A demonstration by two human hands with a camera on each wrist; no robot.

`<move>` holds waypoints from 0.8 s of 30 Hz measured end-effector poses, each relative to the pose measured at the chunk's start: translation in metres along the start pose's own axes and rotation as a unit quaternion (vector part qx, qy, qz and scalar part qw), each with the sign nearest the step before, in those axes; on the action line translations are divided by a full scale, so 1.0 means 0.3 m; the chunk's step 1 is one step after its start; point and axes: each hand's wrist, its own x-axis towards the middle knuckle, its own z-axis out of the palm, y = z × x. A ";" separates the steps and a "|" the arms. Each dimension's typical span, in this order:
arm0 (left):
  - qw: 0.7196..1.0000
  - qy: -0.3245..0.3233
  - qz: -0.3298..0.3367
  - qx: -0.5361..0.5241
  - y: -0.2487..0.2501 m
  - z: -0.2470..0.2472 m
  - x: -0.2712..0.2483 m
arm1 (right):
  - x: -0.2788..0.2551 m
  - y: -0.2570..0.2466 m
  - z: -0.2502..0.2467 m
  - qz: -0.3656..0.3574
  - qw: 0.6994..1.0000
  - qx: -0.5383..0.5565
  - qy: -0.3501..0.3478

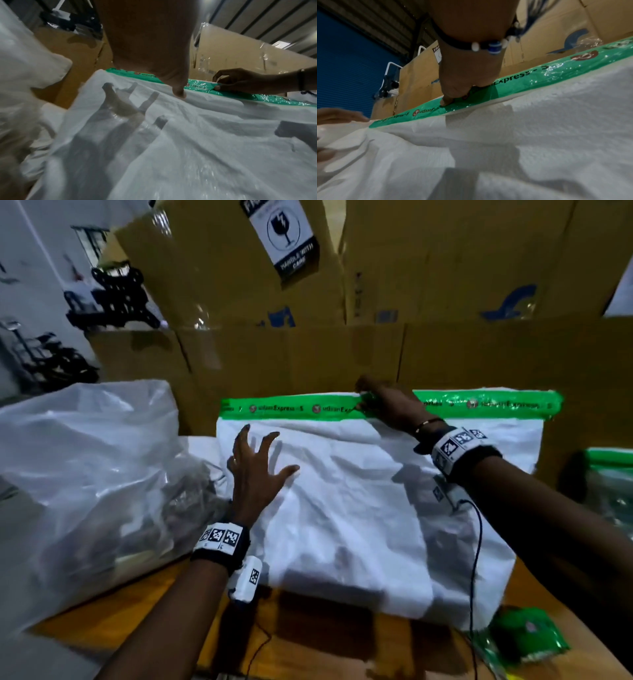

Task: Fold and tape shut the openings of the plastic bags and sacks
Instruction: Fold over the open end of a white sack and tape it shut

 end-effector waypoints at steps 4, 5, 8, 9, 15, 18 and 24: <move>0.995 -0.094 -0.039 0.018 -0.118 0.059 -0.059 | -0.031 0.021 0.071 0.016 0.998 -0.022 0.065; 0.993 -0.112 -0.044 0.020 -0.142 0.074 -0.069 | -0.067 0.026 0.095 0.036 0.995 -0.011 0.088; 0.990 -0.129 -0.047 0.027 -0.203 0.118 -0.095 | -0.255 0.034 0.169 0.107 0.981 0.004 0.162; 0.991 -0.125 -0.044 0.028 -0.216 0.128 -0.099 | -0.328 0.036 0.187 0.135 0.975 -0.011 0.177; 0.984 -0.148 -0.088 0.032 -0.246 0.163 -0.061 | -0.647 0.102 0.263 0.427 0.900 -0.062 0.065; 0.972 -0.204 -0.110 0.030 -0.225 0.198 -0.033 | -0.678 0.119 0.254 0.465 0.885 0.023 0.013; 0.947 -0.282 -0.154 0.022 -0.227 0.318 -0.028 | -0.681 0.211 0.270 0.517 0.855 -0.011 -0.040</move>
